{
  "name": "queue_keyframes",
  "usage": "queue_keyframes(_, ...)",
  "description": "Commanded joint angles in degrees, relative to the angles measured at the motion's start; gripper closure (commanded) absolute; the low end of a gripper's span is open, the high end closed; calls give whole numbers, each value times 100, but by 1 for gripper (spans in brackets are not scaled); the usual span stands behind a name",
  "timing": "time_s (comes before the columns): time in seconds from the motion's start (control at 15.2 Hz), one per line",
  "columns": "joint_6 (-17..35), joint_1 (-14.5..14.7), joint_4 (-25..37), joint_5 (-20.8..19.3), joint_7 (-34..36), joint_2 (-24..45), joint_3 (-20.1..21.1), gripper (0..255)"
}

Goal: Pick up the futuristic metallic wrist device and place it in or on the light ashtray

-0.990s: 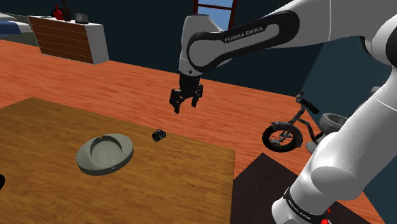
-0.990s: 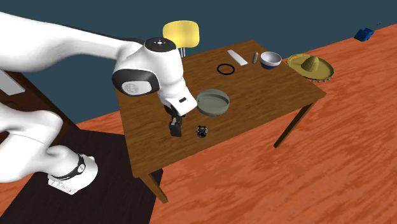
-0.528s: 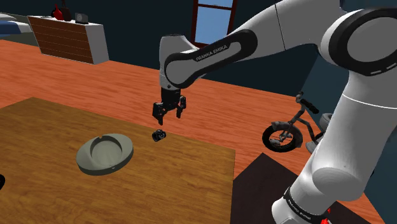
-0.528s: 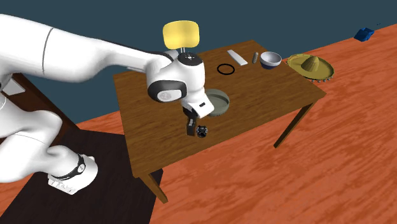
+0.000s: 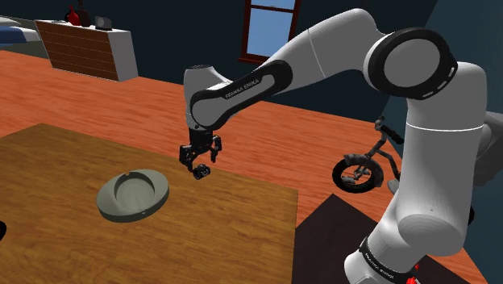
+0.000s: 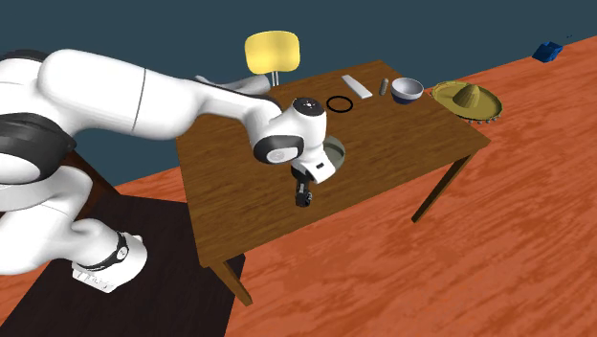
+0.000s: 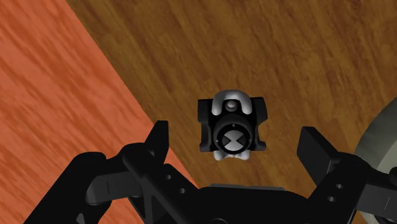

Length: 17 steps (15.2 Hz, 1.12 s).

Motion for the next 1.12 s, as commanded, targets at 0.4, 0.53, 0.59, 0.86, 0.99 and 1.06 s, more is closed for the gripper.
queue_keyframes(0.4, 342, 32, -123, -86, 59, 227, -37, 0)
queue_keyframes(0.53, 342, 32, -123, -86, 59, 227, -37, 0)
queue_keyframes(0.59, 342, 32, -123, -86, 59, 227, -37, 0)
queue_keyframes(0.86, 341, 32, -123, -86, 59, 226, -37, 255)
queue_keyframes(0.99, 341, 32, -123, -86, 59, 227, -37, 255)
queue_keyframes(1.06, 342, 32, -123, -86, 59, 226, -37, 255)
